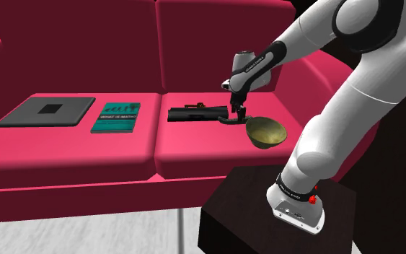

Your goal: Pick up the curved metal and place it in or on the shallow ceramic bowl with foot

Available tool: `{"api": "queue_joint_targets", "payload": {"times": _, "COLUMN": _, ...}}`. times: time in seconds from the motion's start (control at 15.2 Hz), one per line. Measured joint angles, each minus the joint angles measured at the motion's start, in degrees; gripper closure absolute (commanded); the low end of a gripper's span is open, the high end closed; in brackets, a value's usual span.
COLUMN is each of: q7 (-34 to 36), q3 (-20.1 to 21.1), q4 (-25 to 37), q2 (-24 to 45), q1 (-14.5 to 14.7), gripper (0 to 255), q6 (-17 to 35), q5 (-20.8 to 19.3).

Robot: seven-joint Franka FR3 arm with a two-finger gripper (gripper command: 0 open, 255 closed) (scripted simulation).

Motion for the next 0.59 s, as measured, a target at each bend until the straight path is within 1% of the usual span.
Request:
{"api": "queue_joint_targets", "payload": {"times": 0.33, "q7": -2.54, "q3": -0.94, "q4": -1.07, "q2": 4.73, "q1": 0.35, "gripper": 0, "q6": 5.46, "q5": 2.44}}
{"api": "queue_joint_targets", "payload": {"times": 0.59, "q7": -2.93, "q3": -0.96, "q4": -1.27, "q2": 5.71, "q1": 0.47, "gripper": 0, "q6": 6.58, "q5": 3.10}}
